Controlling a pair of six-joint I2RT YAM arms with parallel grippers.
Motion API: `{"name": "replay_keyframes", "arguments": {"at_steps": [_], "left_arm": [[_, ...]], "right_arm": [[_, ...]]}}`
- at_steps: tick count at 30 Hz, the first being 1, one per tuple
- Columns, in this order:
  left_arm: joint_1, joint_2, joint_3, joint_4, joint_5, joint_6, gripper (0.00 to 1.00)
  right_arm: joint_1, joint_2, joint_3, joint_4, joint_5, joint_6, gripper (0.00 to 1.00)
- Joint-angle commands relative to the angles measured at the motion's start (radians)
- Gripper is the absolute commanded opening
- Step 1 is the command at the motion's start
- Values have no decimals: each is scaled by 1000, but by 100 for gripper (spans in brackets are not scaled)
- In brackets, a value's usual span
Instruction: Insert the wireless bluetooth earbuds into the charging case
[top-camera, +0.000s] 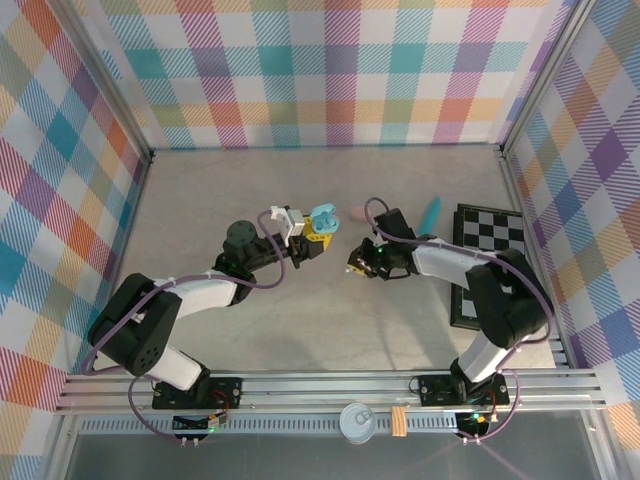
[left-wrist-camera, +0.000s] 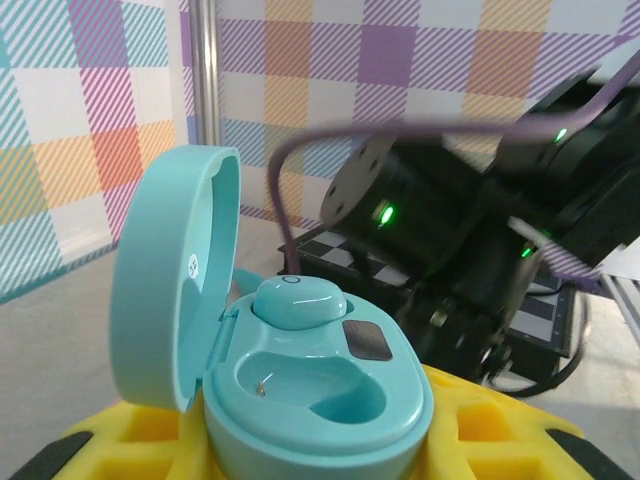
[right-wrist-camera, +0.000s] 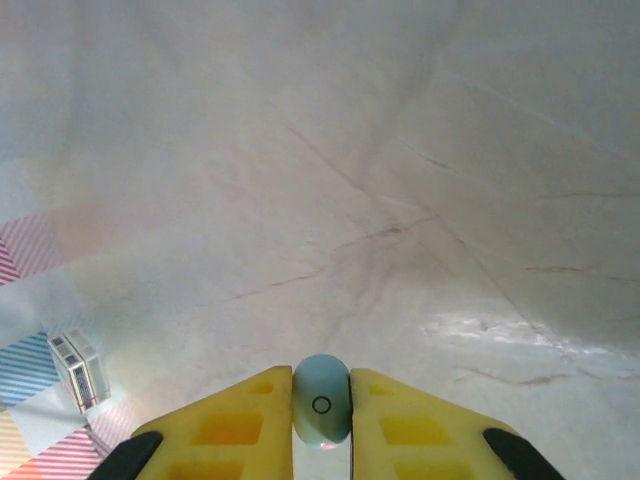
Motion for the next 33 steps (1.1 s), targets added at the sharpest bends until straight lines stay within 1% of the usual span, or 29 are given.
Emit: {"name": "replay_keyframes", "arguments": {"at_steps": [1, 7, 14, 18, 26, 33], "left_arm": [[10, 39, -11, 111, -26, 1, 35], [10, 56, 6, 52, -38, 51, 35], [10, 98, 30, 46, -47, 73, 34], [9, 83, 37, -22, -56, 118, 34], [-9, 38, 45, -130, -68, 191, 34], [-18, 6, 43, -151, -69, 207, 34]], "right_arm": [[5, -83, 77, -127, 82, -92, 17], [6, -174, 184, -239, 96, -182, 18], [6, -235, 282, -301, 46, -210, 18], [18, -259, 314, -296, 21, -211, 18], [74, -215, 392, -303, 26, -230, 18], [110, -155, 440, -312, 49, -254, 18]]}}
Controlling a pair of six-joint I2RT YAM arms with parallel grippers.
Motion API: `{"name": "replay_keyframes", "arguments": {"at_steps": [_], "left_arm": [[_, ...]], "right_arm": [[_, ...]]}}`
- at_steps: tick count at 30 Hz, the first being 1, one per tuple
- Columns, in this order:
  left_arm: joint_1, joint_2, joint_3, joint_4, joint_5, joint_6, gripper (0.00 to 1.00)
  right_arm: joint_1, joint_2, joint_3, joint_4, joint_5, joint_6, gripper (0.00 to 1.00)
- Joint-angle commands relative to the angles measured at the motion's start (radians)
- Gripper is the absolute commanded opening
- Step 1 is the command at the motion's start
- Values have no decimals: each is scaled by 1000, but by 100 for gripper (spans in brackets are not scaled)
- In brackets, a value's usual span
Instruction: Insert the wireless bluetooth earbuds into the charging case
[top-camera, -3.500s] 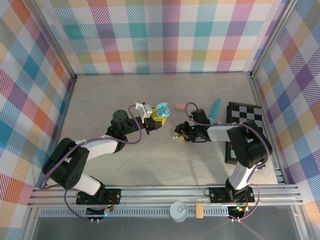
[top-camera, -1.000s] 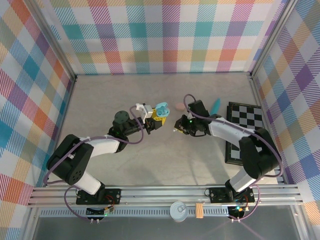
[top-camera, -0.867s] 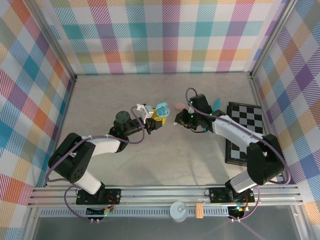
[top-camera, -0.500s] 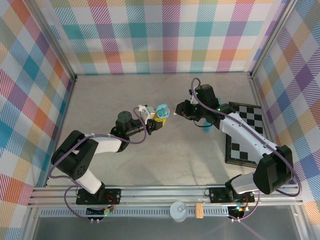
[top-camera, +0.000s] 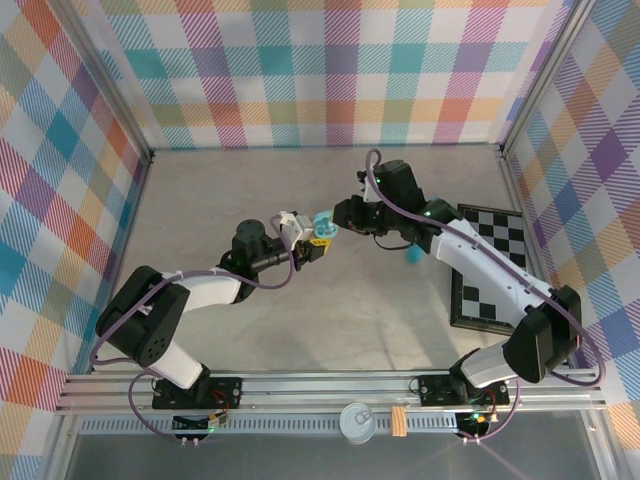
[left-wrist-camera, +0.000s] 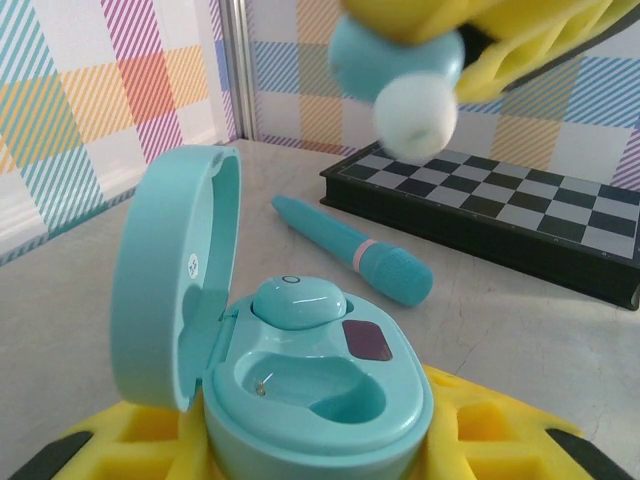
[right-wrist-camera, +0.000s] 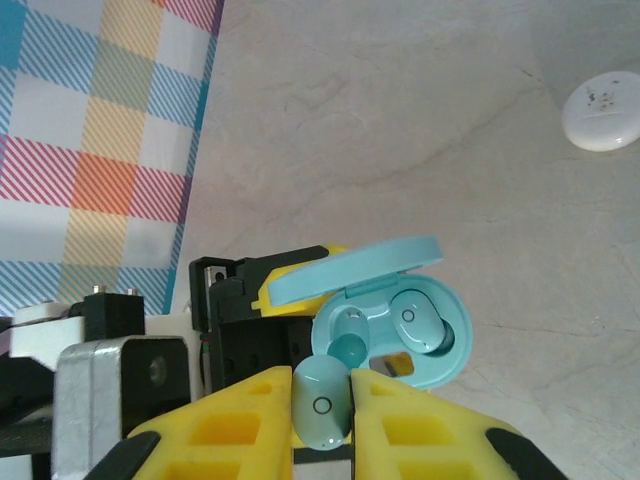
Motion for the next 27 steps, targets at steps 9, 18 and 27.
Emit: {"name": "replay_keyframes", "arguments": {"at_steps": [9, 18, 27], "left_arm": [[-27, -58, 36, -72, -19, 73, 34], [-30, -61, 43, -72, -26, 68, 34], [-30, -56, 44, -80, -34, 65, 34]], "right_arm": [[39, 89, 54, -17, 26, -47, 18], [52, 116, 58, -28, 32, -56, 18], [65, 122, 55, -56, 42, -75, 18]]}}
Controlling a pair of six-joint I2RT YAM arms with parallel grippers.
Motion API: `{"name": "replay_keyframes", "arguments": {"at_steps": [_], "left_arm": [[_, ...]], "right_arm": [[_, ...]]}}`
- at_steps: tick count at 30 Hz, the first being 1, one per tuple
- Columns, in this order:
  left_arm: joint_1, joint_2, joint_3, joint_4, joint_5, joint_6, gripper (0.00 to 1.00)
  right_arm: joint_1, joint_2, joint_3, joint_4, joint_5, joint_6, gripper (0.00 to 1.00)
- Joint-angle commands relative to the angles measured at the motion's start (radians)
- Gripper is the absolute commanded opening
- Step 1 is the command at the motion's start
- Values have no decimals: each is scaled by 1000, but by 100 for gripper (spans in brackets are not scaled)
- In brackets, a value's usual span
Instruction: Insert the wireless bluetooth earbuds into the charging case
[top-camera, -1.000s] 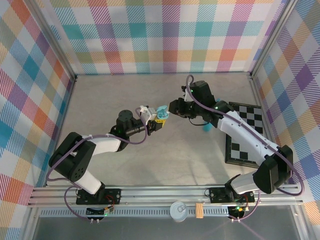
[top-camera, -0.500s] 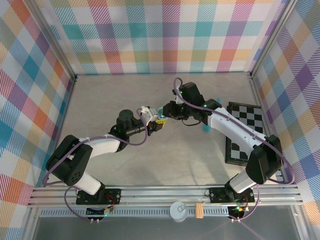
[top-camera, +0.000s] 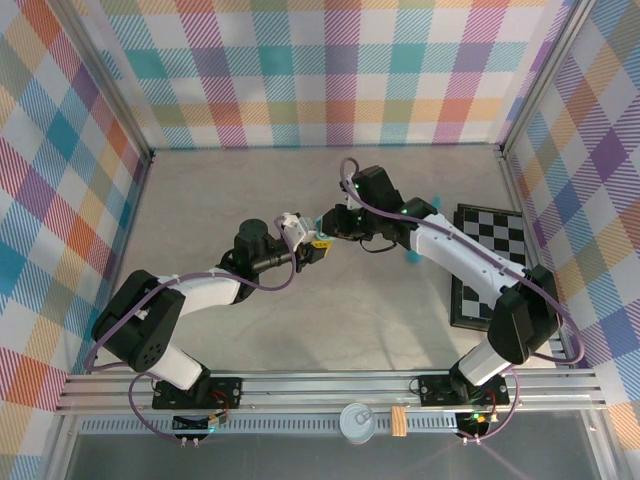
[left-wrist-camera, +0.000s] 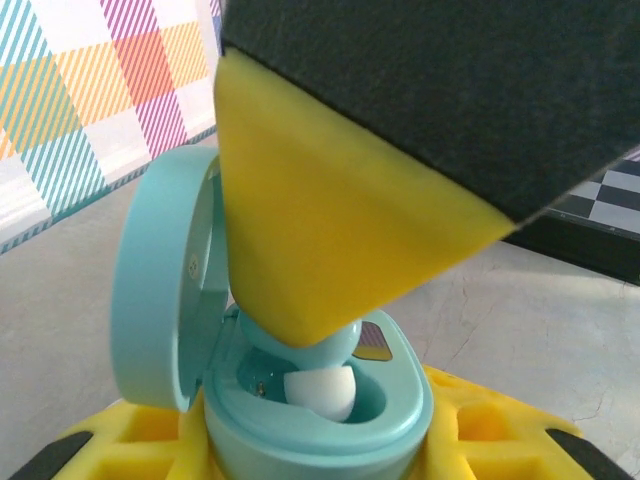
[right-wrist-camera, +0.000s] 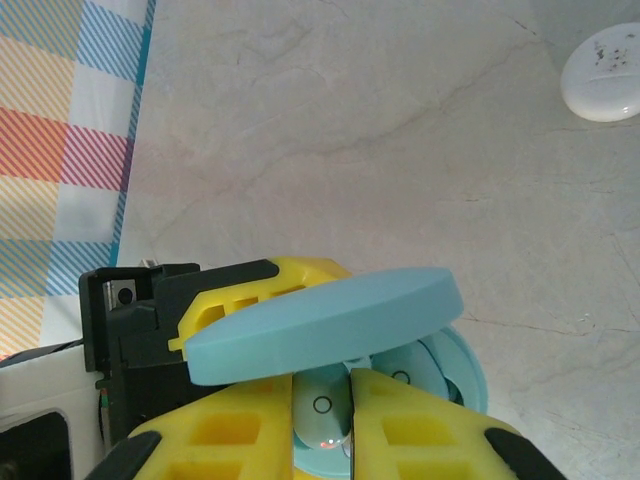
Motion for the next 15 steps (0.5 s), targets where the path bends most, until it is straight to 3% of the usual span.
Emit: {"name": "replay_keyframes", "arguments": {"at_steps": [1, 15], "left_arm": [[-9, -24, 34, 20, 1, 14, 34], [-9, -25, 23, 56, 4, 0, 34]], "right_arm": [[14, 6, 30, -46, -3, -28, 18], [17, -36, 21, -34, 34, -42, 30]]}}
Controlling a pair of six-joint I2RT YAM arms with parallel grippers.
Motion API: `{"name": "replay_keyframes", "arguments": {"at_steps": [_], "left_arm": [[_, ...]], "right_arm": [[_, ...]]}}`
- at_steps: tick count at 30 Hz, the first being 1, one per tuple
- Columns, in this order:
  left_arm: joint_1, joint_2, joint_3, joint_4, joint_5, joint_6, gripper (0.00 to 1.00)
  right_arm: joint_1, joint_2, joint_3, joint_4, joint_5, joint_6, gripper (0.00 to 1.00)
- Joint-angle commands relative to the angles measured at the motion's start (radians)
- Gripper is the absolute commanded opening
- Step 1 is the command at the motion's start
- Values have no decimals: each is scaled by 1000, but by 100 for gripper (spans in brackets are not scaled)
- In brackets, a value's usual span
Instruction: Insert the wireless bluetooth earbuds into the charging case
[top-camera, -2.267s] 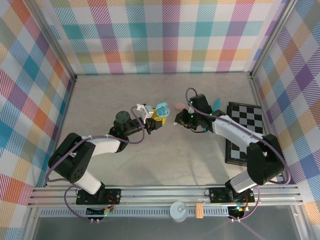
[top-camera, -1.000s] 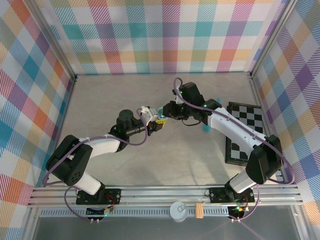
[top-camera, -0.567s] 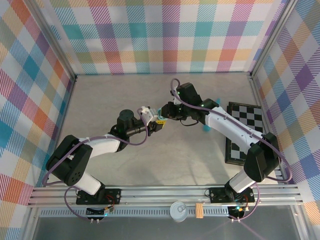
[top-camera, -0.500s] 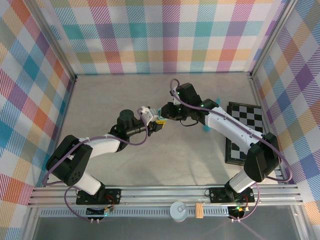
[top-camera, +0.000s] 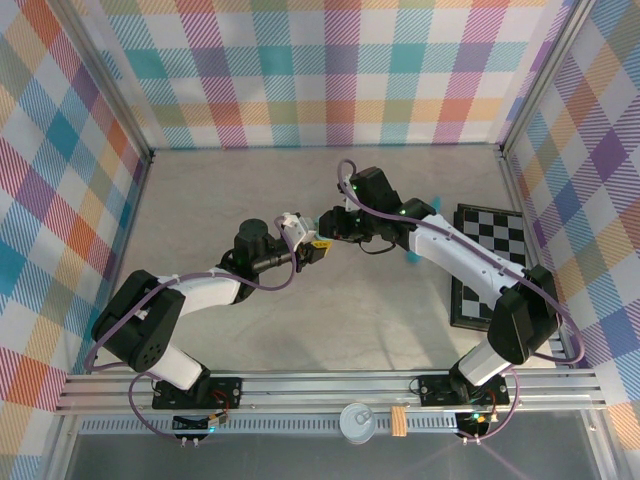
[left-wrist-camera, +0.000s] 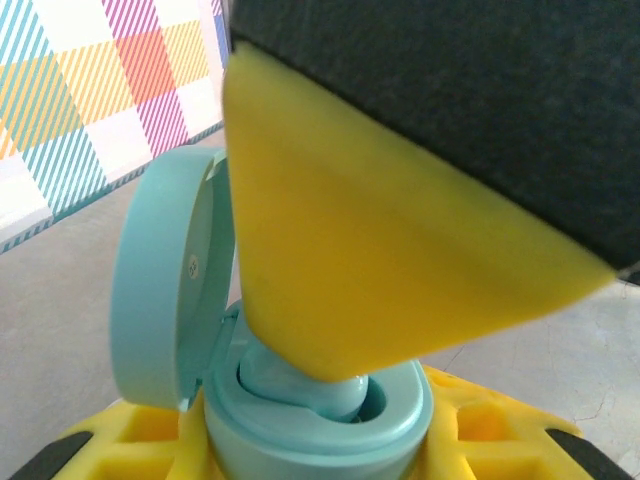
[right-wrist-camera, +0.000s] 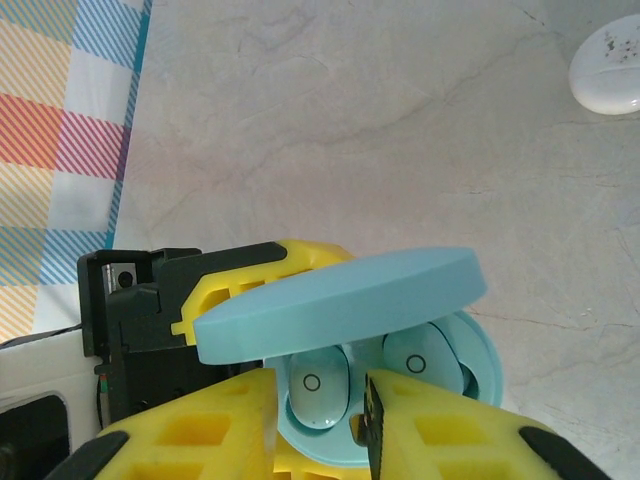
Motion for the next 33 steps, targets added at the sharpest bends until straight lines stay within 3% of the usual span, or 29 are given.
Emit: {"name": "replay_keyframes", "arguments": {"at_steps": [1, 10, 13, 22, 33], "left_arm": [[-9, -21, 18, 75, 8, -11, 34], [12, -3, -9, 212, 41, -97, 34], [15, -4, -11, 217, 52, -97, 34], [15, -13, -8, 212, 69, -98, 34], [15, -42, 5, 207, 69, -119, 34]], "right_arm": [[7, -47, 9, -11, 33, -29, 31], [4, -194, -77, 52, 157, -70, 33], [2, -212, -70, 74, 208, -81, 40], [-13, -92, 91, 56, 218, -120, 55], [-23, -23, 124, 2, 180, -110, 58]]}}
